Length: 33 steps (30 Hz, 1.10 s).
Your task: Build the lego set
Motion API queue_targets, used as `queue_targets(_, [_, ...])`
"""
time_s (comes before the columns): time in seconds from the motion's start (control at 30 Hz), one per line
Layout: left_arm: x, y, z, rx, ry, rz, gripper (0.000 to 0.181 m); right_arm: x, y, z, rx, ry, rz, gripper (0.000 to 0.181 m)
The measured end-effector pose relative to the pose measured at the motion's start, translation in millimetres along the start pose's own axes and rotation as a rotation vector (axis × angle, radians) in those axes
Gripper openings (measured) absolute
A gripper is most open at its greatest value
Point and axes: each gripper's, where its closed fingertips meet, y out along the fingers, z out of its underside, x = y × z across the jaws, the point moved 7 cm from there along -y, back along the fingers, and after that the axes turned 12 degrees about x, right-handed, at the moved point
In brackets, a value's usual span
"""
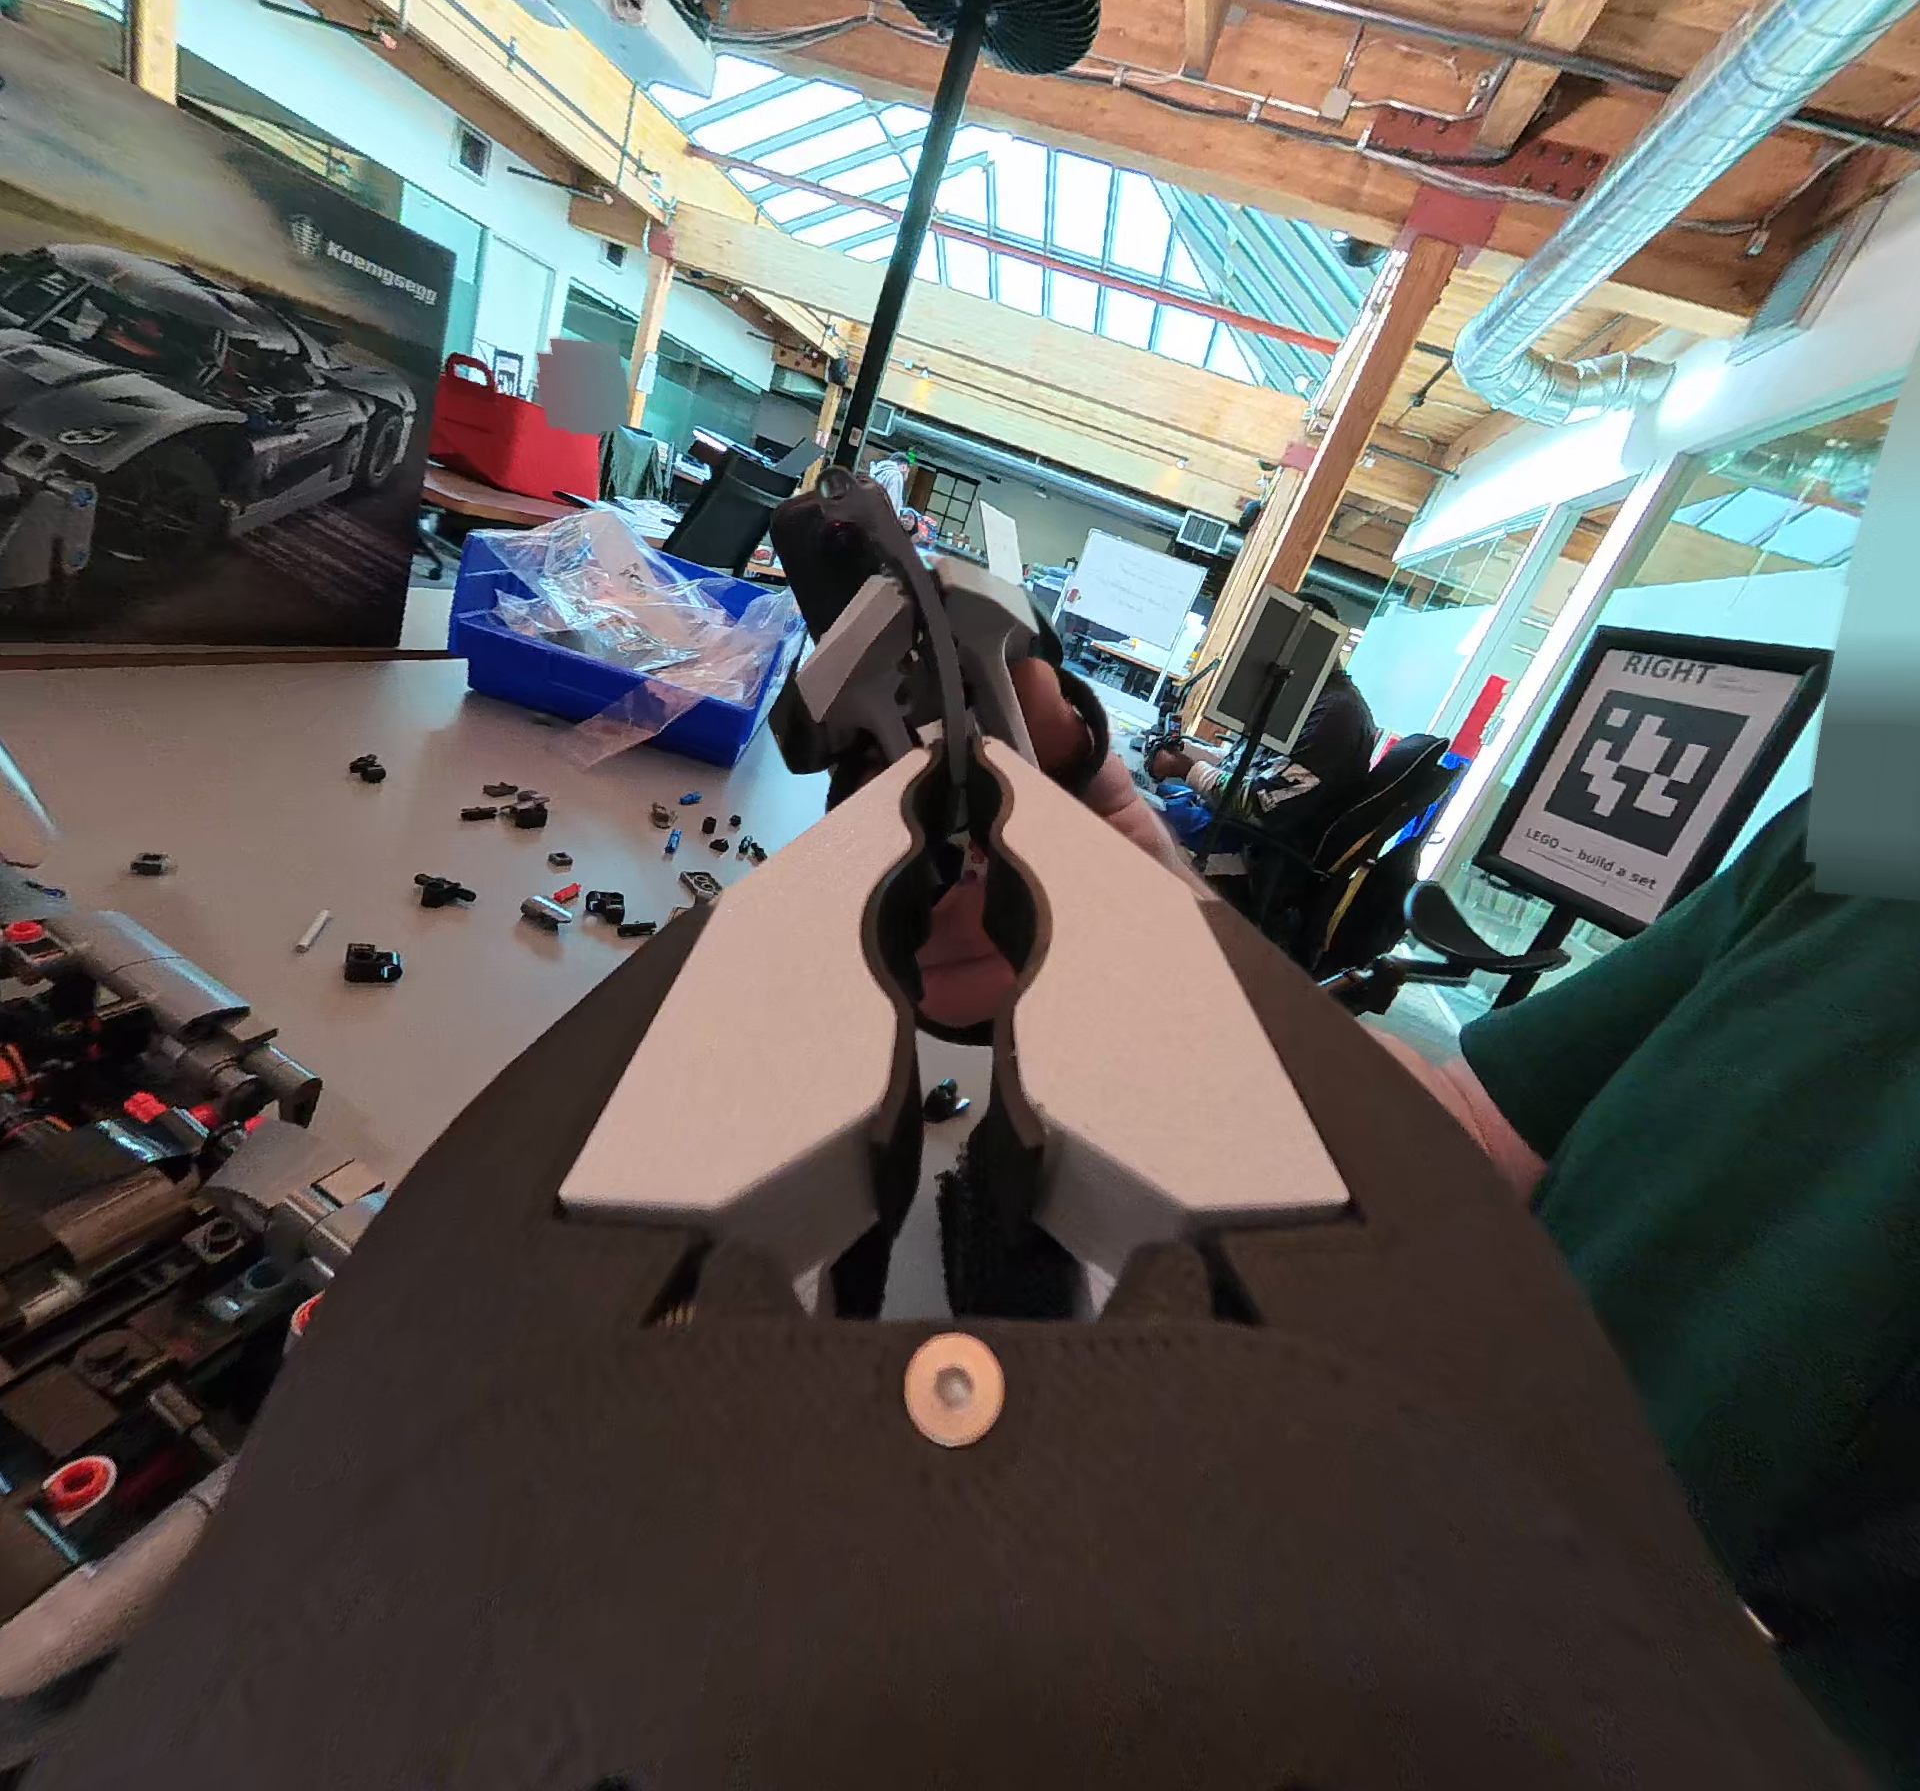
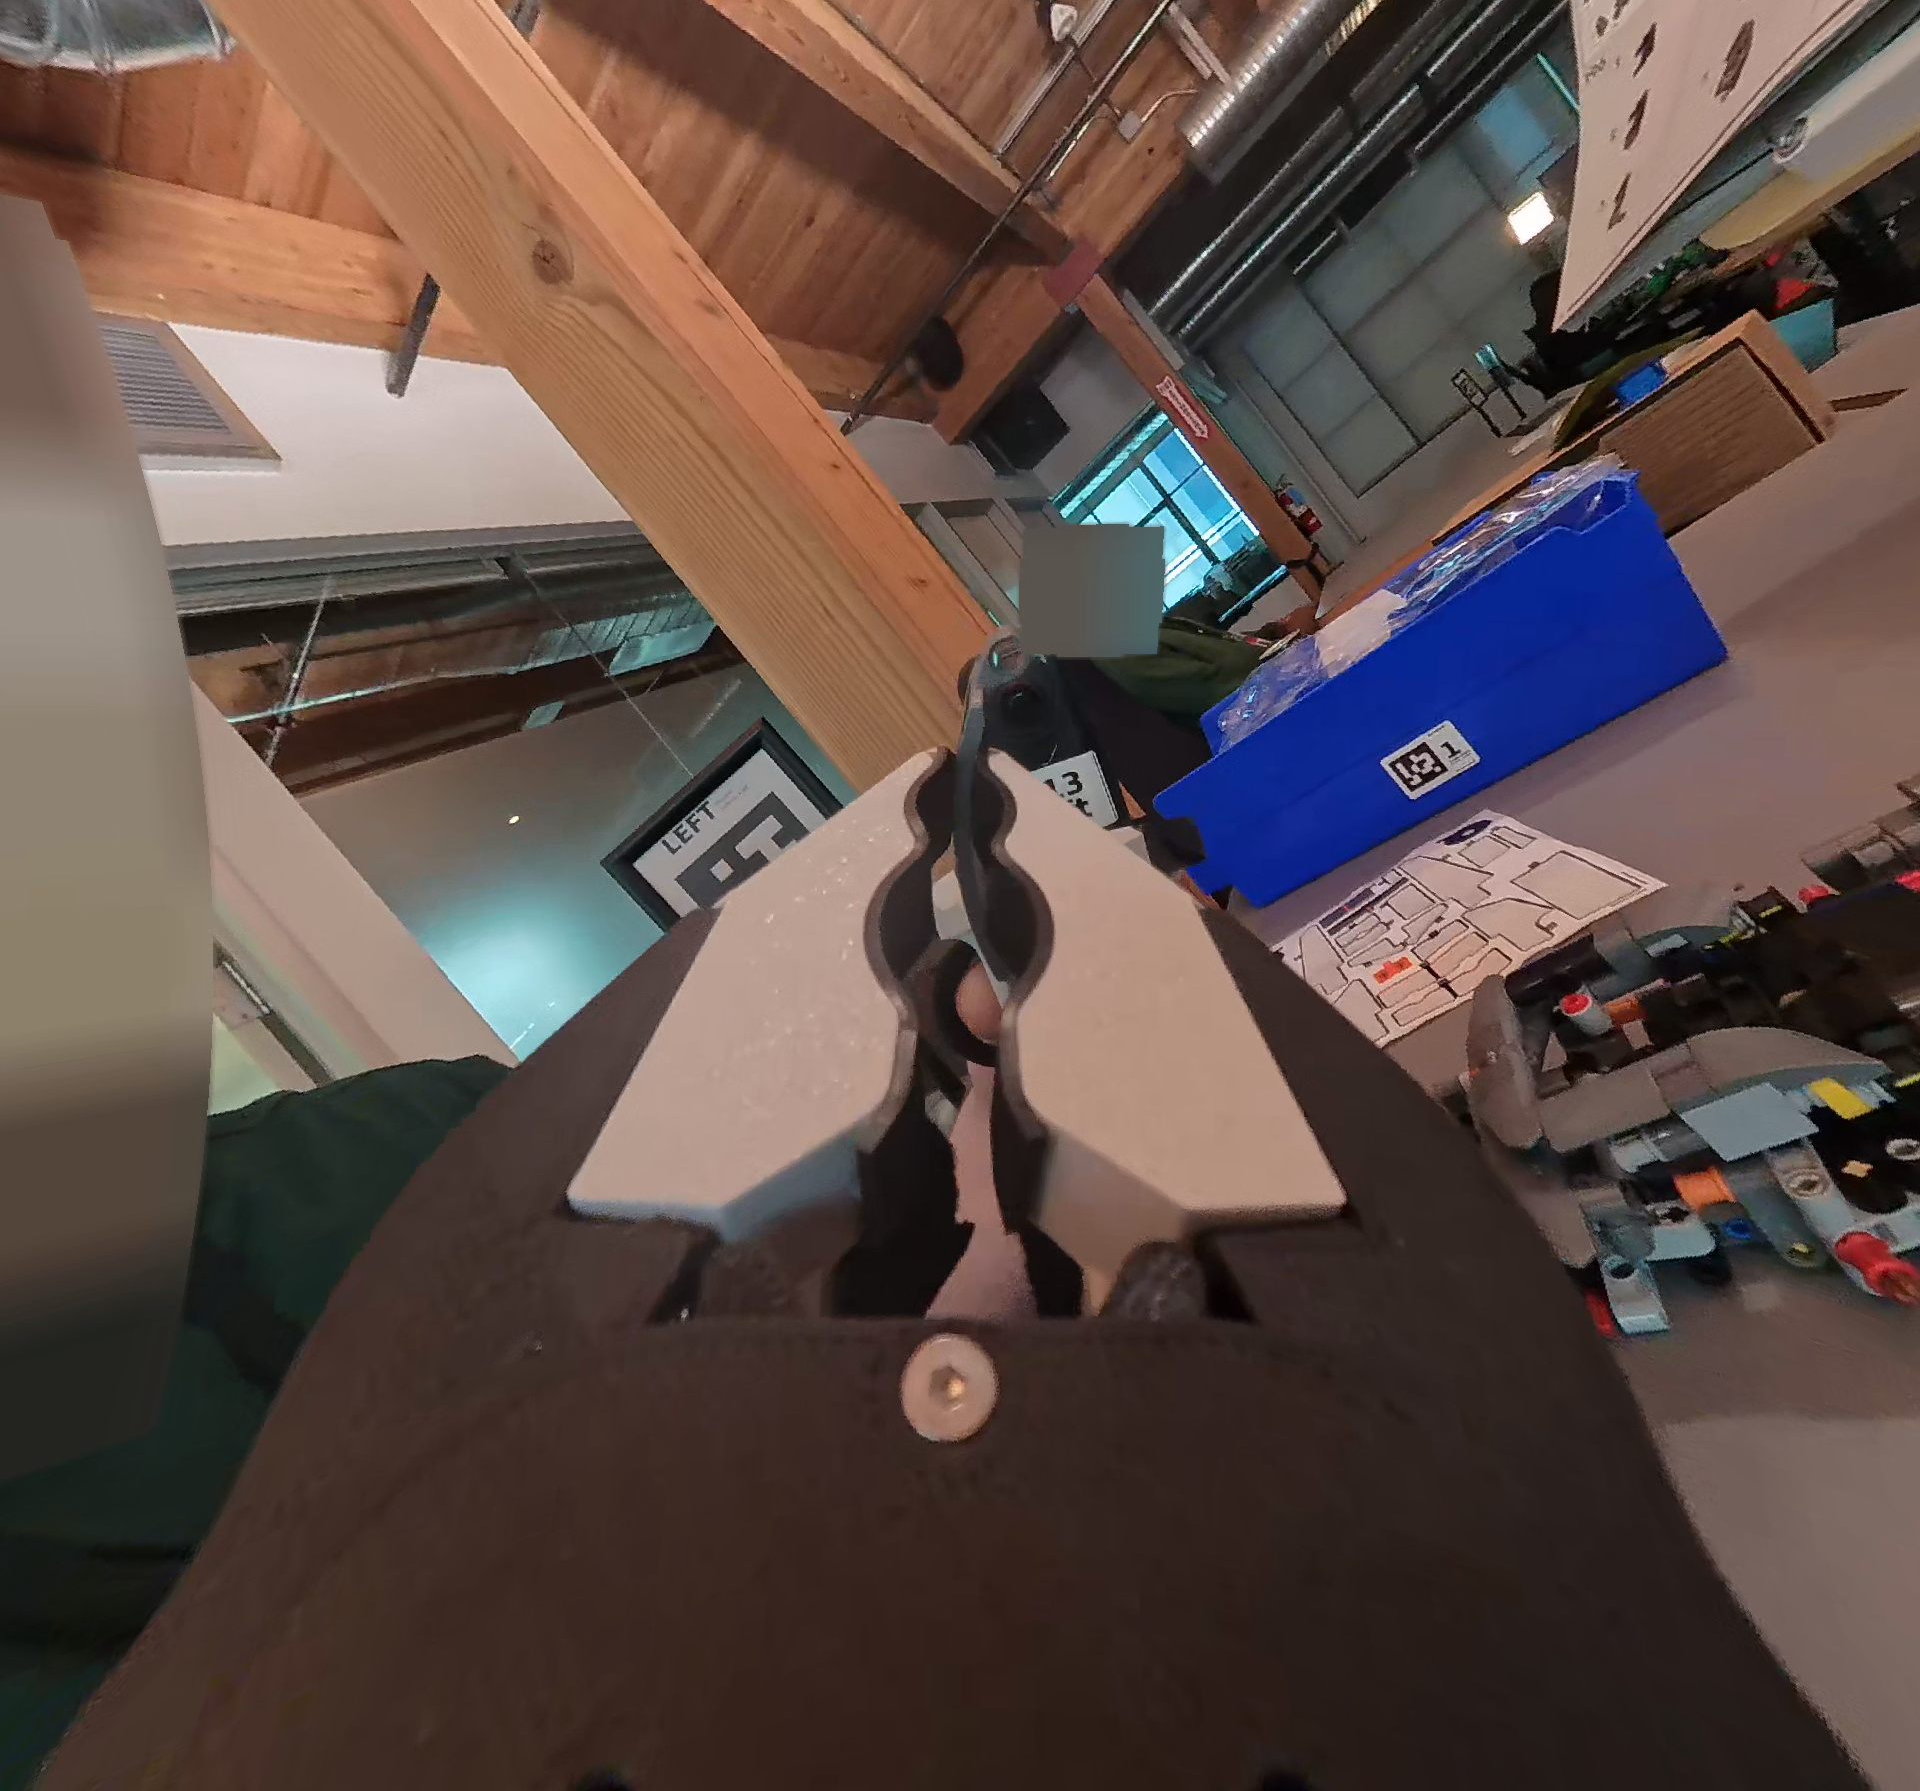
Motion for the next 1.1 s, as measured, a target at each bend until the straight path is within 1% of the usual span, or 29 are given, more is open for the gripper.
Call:
queue_targets(0.03, [1, 0, 0, -0.008, -0.008, 0.011, 0.000, -1, 0, -1, -0.006, 0.010, 0.000, 0.001])
queue_targets(0.1, [2, -1, -1, -0.022, -0.023, 0.019, 0.000, -2, -2, -3, -0.039, 0.026, -0.015, 0.023])
queue_targets(0.13, [2, -1, 0, -0.022, -0.024, 0.024, 0.000, -1, -5, -5, -0.063, 0.029, -0.027, 0.023])
queue_targets(0.17, [2, -1, -1, -0.025, -0.025, 0.027, 0.000, -2, -7, -5, -0.065, 0.033, -0.029, 0.022])
queue_targets(0.23, [1, -1, -1, -0.027, -0.025, 0.029, 0.000, -2, -5, -2, -0.019, 0.030, -0.019, 0.017])
queue_targets(0.3, [1, 1, -1, -0.028, -0.025, 0.039, 0.000, 0, -1, 1, 0.005, 0.016, -0.020, 0.000])
queue_targets(0.4, [3, 1, 1, -0.029, -0.037, 0.033, 0.000, 0, -1, 1, 0.026, -0.020, 0.019, 0.000])
queue_targets(0.47, [2, 1, 1, -0.042, -0.047, 0.054, 0.000, 1, 0, 2, 0.019, -0.032, 0.022, 0.000])
queue_targets(0.53, [1, -1, -1, -0.062, -0.054, 0.068, 0.000, 4, 1, 5, 0.039, -0.030, -0.019, 0.012])
queue_targets(0.57, [1, -2, -2, -0.061, -0.050, 0.076, 0.000, 4, 2, 8, 0.065, -0.033, -0.022, 0.003])
queue_targets(0.67, [0, 0, 0, -0.051, -0.050, 0.071, 0.000, 2, 0, 10, 0.080, -0.065, 0.024, 0.000])
queue_targets(0.73, [1, 1, 0, -0.059, -0.059, 0.077, 0.000, 2, -1, 10, 0.065, -0.063, 0.014, 0.000])
queue_targets(0.77, [0, 1, -1, -0.061, -0.061, 0.089, 0.000, 2, -1, 9, 0.039, -0.050, -0.007, 0.003])
queue_targets(0.83, [0, 1, -1, -0.063, -0.062, 0.089, 0.000, 2, -4, 7, -0.003, -0.052, -0.031, 0.000])
queue_targets(0.97, [3, 2, 1, -0.066, -0.084, 0.089, 0.000, 0, -6, 6, 0.016, -0.051, -0.005, 0.000])
queue_targets(1.07, [4, 1, 0, -0.069, -0.102, 0.121, 0.000, 3, -9, 0, -0.035, -0.021, -0.069, 0.005])
queue_targets(1.1, [4, 2, 0, -0.056, -0.106, 0.135, 0.000, 3, -11, -1, -0.037, -0.024, -0.067, 0.006])
